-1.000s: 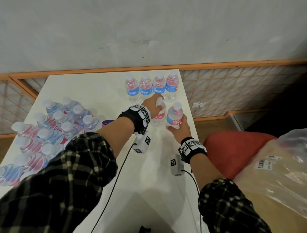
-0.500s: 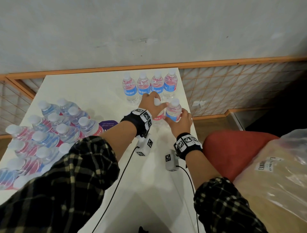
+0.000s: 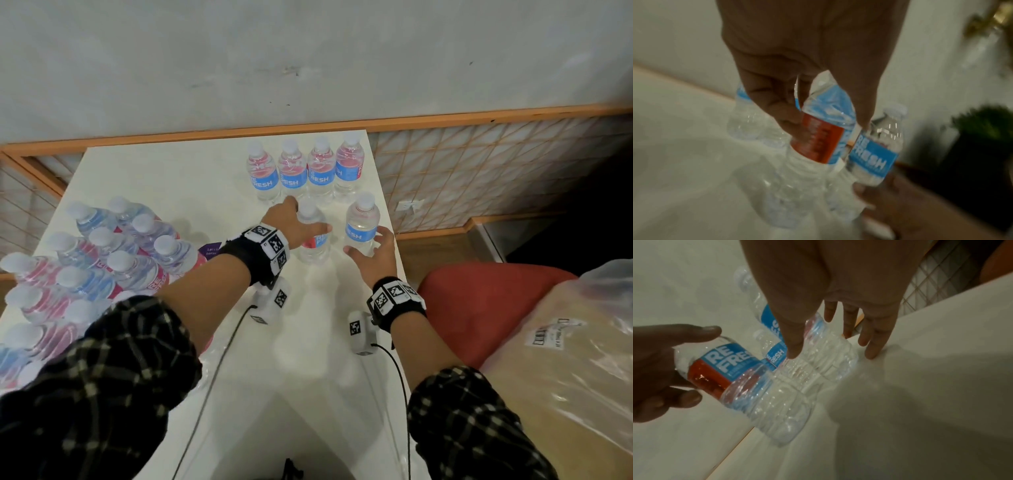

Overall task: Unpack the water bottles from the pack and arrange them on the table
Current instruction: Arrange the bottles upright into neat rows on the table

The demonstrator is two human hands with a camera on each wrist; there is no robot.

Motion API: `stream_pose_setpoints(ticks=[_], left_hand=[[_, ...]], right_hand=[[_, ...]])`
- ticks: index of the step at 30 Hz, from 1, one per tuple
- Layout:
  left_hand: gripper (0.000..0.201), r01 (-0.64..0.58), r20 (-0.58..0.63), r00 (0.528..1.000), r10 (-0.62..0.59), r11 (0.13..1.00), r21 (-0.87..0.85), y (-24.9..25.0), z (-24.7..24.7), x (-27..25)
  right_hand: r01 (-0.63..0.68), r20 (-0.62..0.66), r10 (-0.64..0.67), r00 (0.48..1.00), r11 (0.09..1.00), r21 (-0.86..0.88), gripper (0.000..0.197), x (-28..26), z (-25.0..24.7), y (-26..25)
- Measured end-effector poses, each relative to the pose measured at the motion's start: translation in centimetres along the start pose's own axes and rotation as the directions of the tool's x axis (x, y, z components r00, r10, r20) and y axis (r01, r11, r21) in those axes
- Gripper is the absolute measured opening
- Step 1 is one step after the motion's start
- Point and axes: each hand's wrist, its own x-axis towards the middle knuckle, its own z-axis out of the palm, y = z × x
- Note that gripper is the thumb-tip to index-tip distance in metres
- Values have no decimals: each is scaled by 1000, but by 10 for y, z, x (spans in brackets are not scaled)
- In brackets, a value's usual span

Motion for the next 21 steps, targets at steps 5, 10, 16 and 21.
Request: stream_pose_setpoints(ticks=[5, 10, 16, 21], left_hand=[[66, -155, -25, 988, 153, 977, -147, 4, 4, 11], [83, -66, -46, 997, 56, 961, -267, -6, 32, 23], [72, -58, -37, 998, 51, 966, -251, -7, 68, 37], [67, -14, -53, 999, 0, 964, -265, -3, 76, 51]], right_hand=[[-27, -30, 28, 999, 1000, 12, 57, 8, 6, 6], [19, -57, -21, 998, 999, -35, 62, 27, 12, 14], [32, -21, -36, 999, 986, -162, 66, 52, 15, 19], [45, -38, -52, 998, 982, -184, 63, 65, 20, 12]])
